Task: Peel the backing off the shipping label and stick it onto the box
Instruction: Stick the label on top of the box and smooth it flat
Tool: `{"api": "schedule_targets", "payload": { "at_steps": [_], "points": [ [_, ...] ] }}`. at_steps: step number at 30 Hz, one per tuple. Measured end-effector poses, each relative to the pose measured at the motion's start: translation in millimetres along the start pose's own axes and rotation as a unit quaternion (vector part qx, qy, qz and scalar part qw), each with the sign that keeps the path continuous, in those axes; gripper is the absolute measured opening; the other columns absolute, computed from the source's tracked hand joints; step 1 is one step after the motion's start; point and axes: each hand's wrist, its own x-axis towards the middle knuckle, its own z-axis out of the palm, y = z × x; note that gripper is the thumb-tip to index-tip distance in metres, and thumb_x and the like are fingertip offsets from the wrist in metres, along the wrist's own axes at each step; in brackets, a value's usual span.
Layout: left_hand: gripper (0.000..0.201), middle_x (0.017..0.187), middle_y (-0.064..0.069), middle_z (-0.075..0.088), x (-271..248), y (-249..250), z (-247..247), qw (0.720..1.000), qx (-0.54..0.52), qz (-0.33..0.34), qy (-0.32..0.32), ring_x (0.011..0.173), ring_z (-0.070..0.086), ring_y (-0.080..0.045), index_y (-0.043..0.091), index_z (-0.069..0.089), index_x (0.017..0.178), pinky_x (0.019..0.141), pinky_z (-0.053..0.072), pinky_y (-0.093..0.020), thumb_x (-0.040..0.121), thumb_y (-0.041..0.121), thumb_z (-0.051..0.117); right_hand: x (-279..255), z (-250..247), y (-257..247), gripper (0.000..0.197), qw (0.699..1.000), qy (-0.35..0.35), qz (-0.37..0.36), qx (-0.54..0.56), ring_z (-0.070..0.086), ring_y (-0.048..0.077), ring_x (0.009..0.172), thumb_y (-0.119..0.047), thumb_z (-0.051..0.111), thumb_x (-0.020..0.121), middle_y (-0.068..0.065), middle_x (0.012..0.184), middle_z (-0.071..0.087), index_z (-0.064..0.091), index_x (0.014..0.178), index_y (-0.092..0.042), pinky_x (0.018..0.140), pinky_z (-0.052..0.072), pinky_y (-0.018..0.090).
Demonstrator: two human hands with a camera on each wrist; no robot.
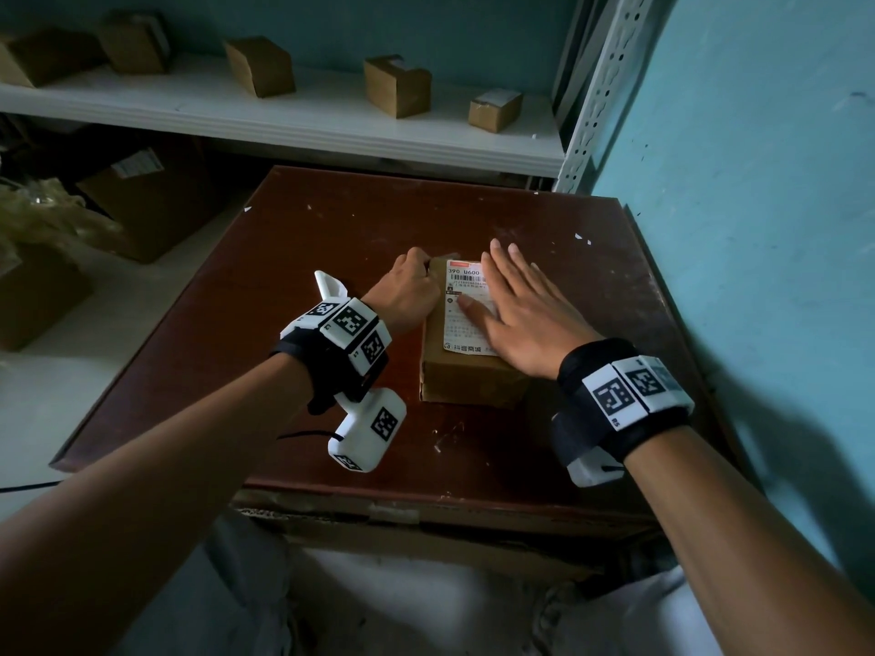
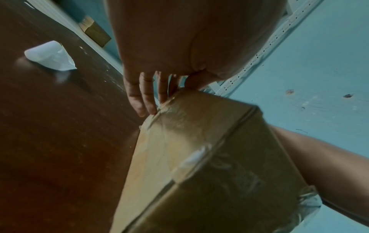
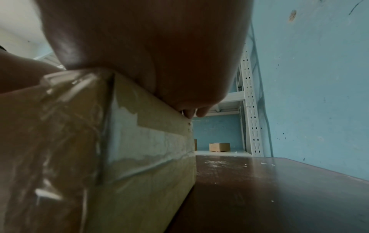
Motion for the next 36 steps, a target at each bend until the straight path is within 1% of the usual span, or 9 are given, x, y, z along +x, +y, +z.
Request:
{"api": "schedule_targets", "payload": {
  "at_steps": [10,13,16,20,21,25,30,33,36],
  "points": [
    [0.032,0.132,-0.013,0.047,-0.1,0.7,0.1,0.999,0.03,0.001,0.019,0.112,0.056,-0.029,0.01,0.037,0.129,0.096,0.049,-0.046,0.103,0.026,0.028,-5.6,2.7,-3.2,0.073,1.0,0.004,-0.014,-0.011,-0.021,0.01,0.148,-0.061,0.006,0.1,-0.002,0.162,-0.021,-0.011,0.156,-0.017,0.115,-0.015,0.025],
    [0.033,0.131,-0.013,0.047,-0.6,1.3,-1.0,0.999,0.033,0.001,0.017,0.112,0.055,-0.028,0.01,0.036,0.131,0.093,0.049,-0.042,0.103,0.026,0.029,-6.9,4.1,-4.9,0.073,1.0,0.005,-0.021,-0.018,-0.021,0.011,0.148,-0.06,0.005,0.1,-0.001,0.162,-0.022,-0.012,0.156,-0.017,0.116,-0.014,0.026],
    [0.033,0.13,-0.013,0.049,0.2,1.5,-2.5,1.0,0.03,0.002,0.01,0.111,0.055,-0.027,0.01,0.036,0.131,0.088,0.048,-0.039,0.103,0.025,0.031,-7.6,5.2,-6.2,0.072,0.999,0.006,-0.025,-0.022,-0.02,0.011,0.148,-0.059,0.006,0.1,-0.001,0.162,-0.022,-0.012,0.155,-0.016,0.119,-0.013,0.028],
    [0.033,0.125,-0.012,0.05,0.8,1.3,-5.0,1.0,0.01,0.006,-0.002,0.096,0.054,-0.019,0.009,0.035,0.133,0.068,0.044,-0.025,0.103,0.024,0.033,-7.3,6.9,-8.5,0.072,0.999,0.003,-0.031,-0.025,-0.02,0.012,0.149,-0.06,0.004,0.1,0.0,0.162,-0.022,-0.013,0.155,-0.016,0.122,-0.009,0.033],
    [0.033,0.124,-0.012,0.051,0.5,1.5,-5.3,1.0,0.005,0.007,-0.003,0.095,0.054,-0.018,0.009,0.035,0.133,0.066,0.043,-0.024,0.103,0.024,0.033,-7.6,7.1,-9.2,0.073,0.999,0.002,-0.033,-0.024,-0.019,0.012,0.149,-0.06,0.004,0.1,0.0,0.162,-0.022,-0.013,0.155,-0.016,0.123,-0.008,0.034],
    [0.032,0.126,-0.014,0.05,-1.3,1.8,-5.1,1.0,0.004,0.002,0.006,0.101,0.055,-0.022,0.011,0.037,0.132,0.075,0.046,-0.03,0.103,0.026,0.033,-9.1,8.9,-14.1,0.072,0.999,0.002,-0.04,-0.023,-0.019,0.012,0.149,-0.06,0.002,0.099,0.0,0.162,-0.022,-0.013,0.155,-0.017,0.123,-0.005,0.036],
    [0.032,0.126,-0.015,0.05,-1.2,1.8,-5.0,1.0,0.005,0.0,0.006,0.103,0.055,-0.024,0.011,0.037,0.131,0.081,0.048,-0.035,0.103,0.025,0.034,-9.7,10.4,-18.1,0.07,0.998,0.018,-0.049,-0.017,-0.017,0.013,0.149,-0.057,0.004,0.101,0.001,0.162,-0.02,-0.011,0.156,-0.017,0.123,-0.005,0.034],
    [0.032,0.121,-0.014,0.051,-1.1,2.1,-4.9,1.0,-0.006,0.002,0.004,0.097,0.054,-0.021,0.009,0.037,0.131,0.076,0.047,-0.032,0.103,0.023,0.033,-9.4,11.7,-19.3,0.069,0.998,0.019,-0.053,-0.017,-0.017,0.013,0.15,-0.056,0.004,0.101,0.002,0.163,-0.019,-0.011,0.156,-0.016,0.122,-0.007,0.031],
    [0.032,0.116,-0.011,0.05,-0.9,2.3,-4.4,1.0,-0.007,0.002,0.006,0.092,0.054,-0.018,0.009,0.037,0.131,0.062,0.044,-0.023,0.103,0.023,0.034,-9.7,12.1,-19.7,0.069,0.998,0.019,-0.052,-0.02,-0.016,0.013,0.15,-0.056,0.004,0.102,0.003,0.163,-0.019,-0.011,0.156,-0.015,0.122,-0.007,0.031]
  ]
}}
